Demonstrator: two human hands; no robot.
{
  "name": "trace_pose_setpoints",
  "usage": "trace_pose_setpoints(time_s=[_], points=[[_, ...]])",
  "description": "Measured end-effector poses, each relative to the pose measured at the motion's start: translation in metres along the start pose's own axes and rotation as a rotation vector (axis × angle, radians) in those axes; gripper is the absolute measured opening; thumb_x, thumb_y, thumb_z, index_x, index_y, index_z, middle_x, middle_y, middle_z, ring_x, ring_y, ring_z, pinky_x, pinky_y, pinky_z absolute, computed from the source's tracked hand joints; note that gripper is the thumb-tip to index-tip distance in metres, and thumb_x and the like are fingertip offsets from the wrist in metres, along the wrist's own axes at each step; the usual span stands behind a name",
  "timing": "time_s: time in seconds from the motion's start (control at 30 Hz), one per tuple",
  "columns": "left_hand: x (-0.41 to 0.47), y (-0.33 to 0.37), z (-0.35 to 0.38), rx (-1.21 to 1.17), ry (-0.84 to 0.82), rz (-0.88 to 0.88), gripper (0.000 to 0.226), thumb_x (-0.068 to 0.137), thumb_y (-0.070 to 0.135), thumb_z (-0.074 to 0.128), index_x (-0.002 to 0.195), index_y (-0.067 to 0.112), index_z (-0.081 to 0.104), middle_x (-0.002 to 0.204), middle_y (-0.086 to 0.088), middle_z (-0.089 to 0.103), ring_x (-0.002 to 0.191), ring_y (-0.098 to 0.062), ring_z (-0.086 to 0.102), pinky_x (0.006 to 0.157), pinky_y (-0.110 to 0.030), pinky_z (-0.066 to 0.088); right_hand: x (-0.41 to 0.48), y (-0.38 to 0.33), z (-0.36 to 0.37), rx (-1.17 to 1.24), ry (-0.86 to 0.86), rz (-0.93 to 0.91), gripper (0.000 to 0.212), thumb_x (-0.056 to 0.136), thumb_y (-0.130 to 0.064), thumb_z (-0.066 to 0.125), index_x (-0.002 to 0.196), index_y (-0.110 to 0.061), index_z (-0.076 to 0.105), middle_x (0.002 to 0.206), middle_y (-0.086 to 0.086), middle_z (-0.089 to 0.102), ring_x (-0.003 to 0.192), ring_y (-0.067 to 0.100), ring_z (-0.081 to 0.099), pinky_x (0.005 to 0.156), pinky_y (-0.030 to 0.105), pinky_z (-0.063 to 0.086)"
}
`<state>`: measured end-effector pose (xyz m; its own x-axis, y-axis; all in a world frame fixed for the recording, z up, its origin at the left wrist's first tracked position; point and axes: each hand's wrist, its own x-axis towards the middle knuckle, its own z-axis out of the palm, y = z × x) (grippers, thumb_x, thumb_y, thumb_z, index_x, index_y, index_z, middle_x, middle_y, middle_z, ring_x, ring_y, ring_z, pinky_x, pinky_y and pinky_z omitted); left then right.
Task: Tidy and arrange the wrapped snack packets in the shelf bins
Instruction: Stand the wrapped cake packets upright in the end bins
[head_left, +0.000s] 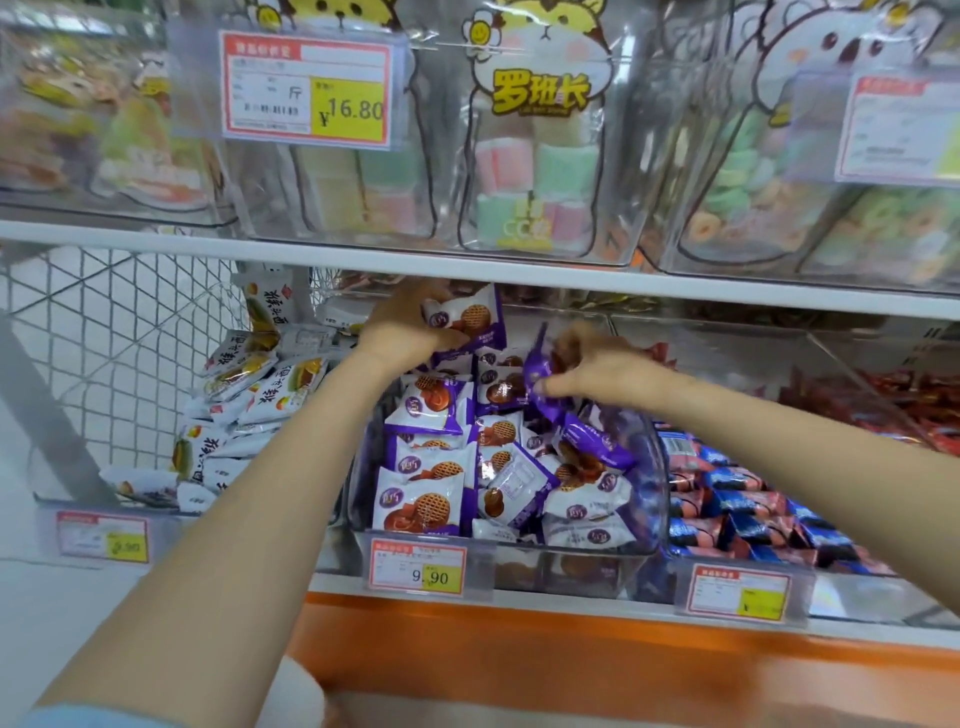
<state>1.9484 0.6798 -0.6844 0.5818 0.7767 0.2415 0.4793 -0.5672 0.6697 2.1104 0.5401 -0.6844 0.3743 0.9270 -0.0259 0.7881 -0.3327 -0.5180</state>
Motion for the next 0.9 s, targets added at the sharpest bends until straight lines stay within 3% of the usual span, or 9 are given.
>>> trace_pose_setpoints(time_s=[0.1, 0.23, 0.27, 0.37, 0.43, 0.57, 0.77, 0.9], points=[[0.000, 0.013, 0.015, 0.069, -0.086, 0.011, 0.054, 0.072, 0.026, 0.078, 0.121, 0.020, 0.055, 0.125, -0.001, 0.055, 0.116, -0.022, 0.051, 0.100, -0.036, 0.042, -0.006, 0.018, -0.025, 0.200, 0.174, -0.031, 0.041, 0.071, -0.028, 0.080, 0.101, -0.016, 0.054, 0.092, -0.002, 0.059, 0.084, 0.015, 0.055, 0.068, 0.026, 0.041], [-0.004, 0.024, 0.045, 0.234, -0.275, 0.058, 0.044, 0.077, 0.029, 0.074, 0.116, 0.022, 0.055, 0.118, -0.003, 0.059, 0.099, -0.019, 0.054, 0.076, -0.024, 0.045, -0.022, 0.038, -0.041, 0.227, 0.243, -0.016, 0.052, 0.069, -0.027, 0.081, 0.112, -0.011, 0.057, 0.107, 0.007, 0.064, 0.098, 0.024, 0.061, 0.090, 0.034, 0.048], [-0.004, 0.024, 0.052, 0.325, -0.311, 0.075, 0.043, 0.079, 0.032, 0.072, 0.117, 0.024, 0.055, 0.119, -0.003, 0.059, 0.098, -0.018, 0.052, 0.075, -0.024, 0.043, -0.028, 0.042, -0.041, 0.226, 0.268, -0.012, 0.055, 0.069, -0.028, 0.081, 0.114, -0.011, 0.055, 0.107, 0.006, 0.063, 0.098, 0.024, 0.060, 0.090, 0.035, 0.048], [-0.004, 0.017, 0.064, 0.646, -0.350, 0.112, 0.046, 0.080, 0.040, 0.068, 0.122, 0.027, 0.054, 0.126, -0.003, 0.054, 0.120, -0.025, 0.041, 0.101, -0.040, 0.032, -0.044, 0.048, -0.037, 0.174, 0.330, -0.001, 0.059, 0.073, -0.030, 0.079, 0.121, -0.014, 0.047, 0.107, -0.002, 0.053, 0.091, 0.017, 0.052, 0.081, 0.026, 0.039], [-0.003, 0.014, 0.068, 0.755, -0.358, 0.123, 0.046, 0.079, 0.043, 0.068, 0.120, 0.026, 0.056, 0.126, -0.004, 0.054, 0.126, -0.027, 0.036, 0.107, -0.047, 0.025, -0.050, 0.050, -0.033, 0.146, 0.316, -0.010, 0.058, 0.074, -0.034, 0.078, 0.117, -0.013, 0.046, 0.106, -0.001, 0.054, 0.091, 0.019, 0.054, 0.078, 0.028, 0.040], [-0.003, 0.016, 0.073, 0.852, -0.335, 0.156, 0.043, 0.079, 0.045, 0.068, 0.115, 0.025, 0.056, 0.121, -0.002, 0.056, 0.122, -0.024, 0.040, 0.105, -0.047, 0.026, -0.053, 0.053, -0.031, 0.209, 0.328, -0.010, 0.053, 0.070, -0.037, 0.079, 0.107, -0.016, 0.047, 0.098, 0.000, 0.060, 0.094, 0.024, 0.058, 0.076, 0.029, 0.040], [0.008, 0.018, 0.071, 0.914, -0.205, 0.167, 0.047, 0.080, 0.041, 0.065, 0.120, 0.022, 0.048, 0.125, -0.002, 0.052, 0.121, -0.025, 0.040, 0.100, -0.043, 0.028, -0.063, 0.046, -0.030, 0.281, 0.340, -0.014, 0.053, 0.072, -0.041, 0.077, 0.108, -0.015, 0.047, 0.098, 0.002, 0.060, 0.090, 0.020, 0.056, 0.073, 0.026, 0.037], [0.017, 0.022, 0.078, 1.038, -0.271, 0.206, 0.043, 0.084, 0.041, 0.063, 0.122, 0.023, 0.052, 0.126, -0.001, 0.050, 0.123, -0.024, 0.039, 0.101, -0.042, 0.027, -0.065, 0.041, -0.027, 0.282, 0.334, -0.018, 0.053, 0.074, -0.041, 0.075, 0.111, -0.018, 0.047, 0.104, 0.002, 0.057, 0.094, 0.019, 0.054, 0.075, 0.026, 0.037]])
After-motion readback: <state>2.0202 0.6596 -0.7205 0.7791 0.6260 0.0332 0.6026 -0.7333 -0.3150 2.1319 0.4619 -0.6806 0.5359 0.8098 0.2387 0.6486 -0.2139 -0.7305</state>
